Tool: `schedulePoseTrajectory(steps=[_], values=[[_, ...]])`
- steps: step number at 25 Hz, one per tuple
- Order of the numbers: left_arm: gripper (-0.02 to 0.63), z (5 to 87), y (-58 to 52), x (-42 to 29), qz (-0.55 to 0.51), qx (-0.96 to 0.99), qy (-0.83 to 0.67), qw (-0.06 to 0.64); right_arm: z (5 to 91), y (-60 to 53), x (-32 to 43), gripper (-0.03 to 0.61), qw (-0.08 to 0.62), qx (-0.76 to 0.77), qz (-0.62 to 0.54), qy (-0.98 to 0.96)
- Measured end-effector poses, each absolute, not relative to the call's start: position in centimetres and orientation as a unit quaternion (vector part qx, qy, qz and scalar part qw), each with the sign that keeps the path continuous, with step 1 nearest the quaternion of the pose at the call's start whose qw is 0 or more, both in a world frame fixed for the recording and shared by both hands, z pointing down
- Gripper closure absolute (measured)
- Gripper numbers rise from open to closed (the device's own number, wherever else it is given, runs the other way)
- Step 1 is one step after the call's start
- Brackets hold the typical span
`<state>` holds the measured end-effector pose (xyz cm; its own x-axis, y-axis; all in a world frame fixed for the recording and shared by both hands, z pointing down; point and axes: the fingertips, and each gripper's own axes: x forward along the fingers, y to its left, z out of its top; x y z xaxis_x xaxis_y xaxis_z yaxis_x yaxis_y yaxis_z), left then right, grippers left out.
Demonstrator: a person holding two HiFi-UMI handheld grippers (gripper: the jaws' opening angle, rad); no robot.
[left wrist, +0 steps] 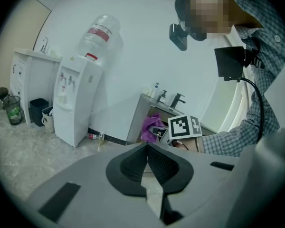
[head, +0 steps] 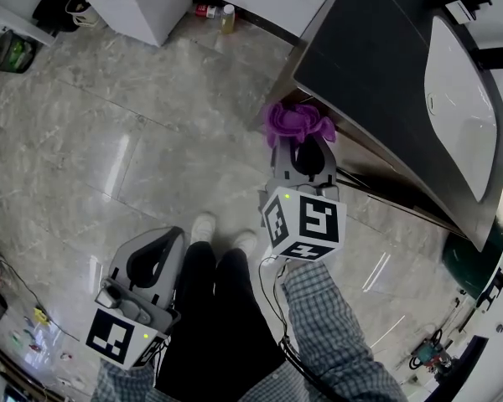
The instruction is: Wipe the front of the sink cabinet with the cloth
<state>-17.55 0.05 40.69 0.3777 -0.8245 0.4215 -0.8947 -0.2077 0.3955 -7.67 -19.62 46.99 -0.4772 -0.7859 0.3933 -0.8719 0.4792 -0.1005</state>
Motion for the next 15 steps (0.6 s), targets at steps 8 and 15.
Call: schedulePoseTrajectory(steps=[8,15], values=[[0.603,40.6,-0.5,-15.3,0.064,0.786,-0.539,0.297,47.0,-19.6,-3.9,0.505,0.158,0.508,0.132,-0.836],[0.601,40.5,-1.4,-12.8,0.067,0.798,-0.522,0.295,47.6,-19.8,0.6,0.505,0.16,0.54,0.14,-0.814]])
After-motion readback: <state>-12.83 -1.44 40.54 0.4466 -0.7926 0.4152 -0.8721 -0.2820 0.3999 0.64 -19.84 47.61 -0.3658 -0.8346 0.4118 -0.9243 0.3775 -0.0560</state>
